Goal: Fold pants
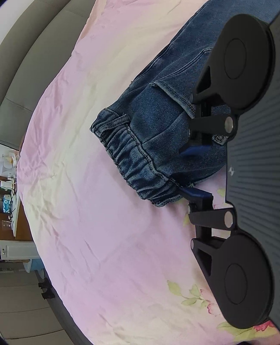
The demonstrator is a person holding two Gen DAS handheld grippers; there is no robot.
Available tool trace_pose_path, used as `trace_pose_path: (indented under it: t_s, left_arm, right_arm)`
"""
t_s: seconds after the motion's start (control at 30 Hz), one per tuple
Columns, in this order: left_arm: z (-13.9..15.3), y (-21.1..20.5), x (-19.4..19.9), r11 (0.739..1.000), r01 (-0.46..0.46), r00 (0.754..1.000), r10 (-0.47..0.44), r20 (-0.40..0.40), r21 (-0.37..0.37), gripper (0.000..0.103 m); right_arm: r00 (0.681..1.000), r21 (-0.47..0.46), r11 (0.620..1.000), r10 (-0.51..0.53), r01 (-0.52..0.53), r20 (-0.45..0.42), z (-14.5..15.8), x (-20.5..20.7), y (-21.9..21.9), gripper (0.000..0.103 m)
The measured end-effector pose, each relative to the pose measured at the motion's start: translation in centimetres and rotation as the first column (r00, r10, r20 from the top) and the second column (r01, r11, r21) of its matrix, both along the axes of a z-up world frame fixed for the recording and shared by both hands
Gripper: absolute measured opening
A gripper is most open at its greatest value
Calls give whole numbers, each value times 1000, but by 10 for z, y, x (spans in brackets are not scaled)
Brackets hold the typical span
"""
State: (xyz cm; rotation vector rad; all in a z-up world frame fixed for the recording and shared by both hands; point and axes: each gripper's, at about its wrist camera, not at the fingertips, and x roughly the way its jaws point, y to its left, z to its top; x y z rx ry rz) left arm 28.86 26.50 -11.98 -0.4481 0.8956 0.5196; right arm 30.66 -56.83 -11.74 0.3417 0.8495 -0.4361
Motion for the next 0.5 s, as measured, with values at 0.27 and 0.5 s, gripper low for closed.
trace_pose_path:
  t_s: [0.27,0.5]
  left_arm:
    - [19,-45,-22,973,217,976,-215,-40,76,48]
    - [21,-130,-42,833,549,836,-545,-69,75,48]
  right_arm:
    - [995,39,999,-35,38,-93,-28,8,-6,15]
    - [997,85,995,61,-56,-55,-11,-15,9,29]
